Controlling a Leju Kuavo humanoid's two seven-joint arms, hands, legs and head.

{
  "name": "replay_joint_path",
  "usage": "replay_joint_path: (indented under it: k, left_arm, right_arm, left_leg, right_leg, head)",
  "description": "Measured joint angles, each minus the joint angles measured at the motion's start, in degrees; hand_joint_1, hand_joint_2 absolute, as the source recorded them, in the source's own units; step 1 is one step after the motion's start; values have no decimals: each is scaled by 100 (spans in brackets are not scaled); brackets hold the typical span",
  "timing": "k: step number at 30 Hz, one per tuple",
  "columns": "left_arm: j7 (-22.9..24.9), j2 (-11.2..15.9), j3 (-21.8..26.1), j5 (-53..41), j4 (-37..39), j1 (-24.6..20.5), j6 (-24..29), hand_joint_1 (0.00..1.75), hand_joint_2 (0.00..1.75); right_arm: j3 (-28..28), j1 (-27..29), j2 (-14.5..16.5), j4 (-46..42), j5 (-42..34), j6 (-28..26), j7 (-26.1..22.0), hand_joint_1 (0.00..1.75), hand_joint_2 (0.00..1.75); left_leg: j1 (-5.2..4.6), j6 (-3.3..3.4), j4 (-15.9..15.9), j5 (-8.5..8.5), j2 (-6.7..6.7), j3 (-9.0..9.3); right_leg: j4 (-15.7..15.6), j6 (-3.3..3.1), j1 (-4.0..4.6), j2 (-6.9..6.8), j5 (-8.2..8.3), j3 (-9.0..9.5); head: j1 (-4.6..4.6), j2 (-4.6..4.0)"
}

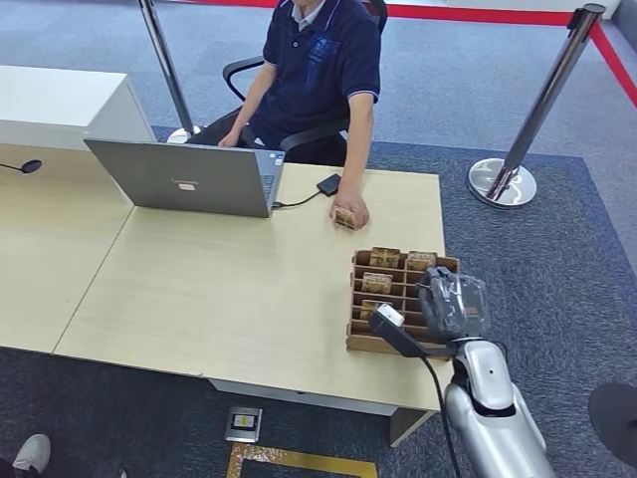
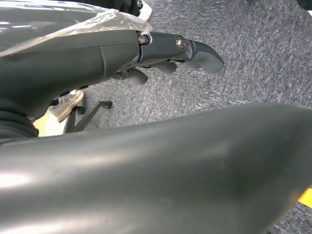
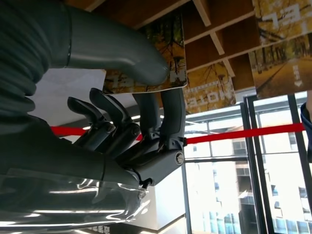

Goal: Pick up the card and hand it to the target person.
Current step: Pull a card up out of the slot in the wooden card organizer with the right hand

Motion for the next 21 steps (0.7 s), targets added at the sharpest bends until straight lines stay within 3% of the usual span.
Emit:
replay_joint_path:
  k: [7,12,17,21]
  left_arm:
    - [-43,-14,39,38,3,-11,-11,0,0]
    - [-53,-25,56,50,3,-14,-15,0,0]
    - [-6,-63,37,23,1,-33,5,0,0]
    - [24,-80,-43,-63,5,-42,-17,0,0]
  right_arm:
    - [228,412,-659,-1673,-730,568,-526,175,175]
    - [445,157,-816,-2147,-1149,636,-717,175,175]
    - [597,-781,-268,-1356,-1209,476,-526,175,175]
    - [573,-1860,551,238,-1012,177,-283,175,175]
  left_leg:
    - [-2,2,3,1,-6,-11]
    - [-3,1,4,1,5,-15]
    - [-2,-2,2,0,36,-9]
    - [-1,-6,-2,6,52,-5]
  right_leg:
    - [1,2,-2,-6,-1,-9]
    - [4,0,-3,4,2,-18]
    - [8,-3,-2,36,11,-22]
    - [9,-7,-1,49,20,-25]
  head:
    - [0,0]
    - [0,0]
    - [0,0]
    - [0,0]
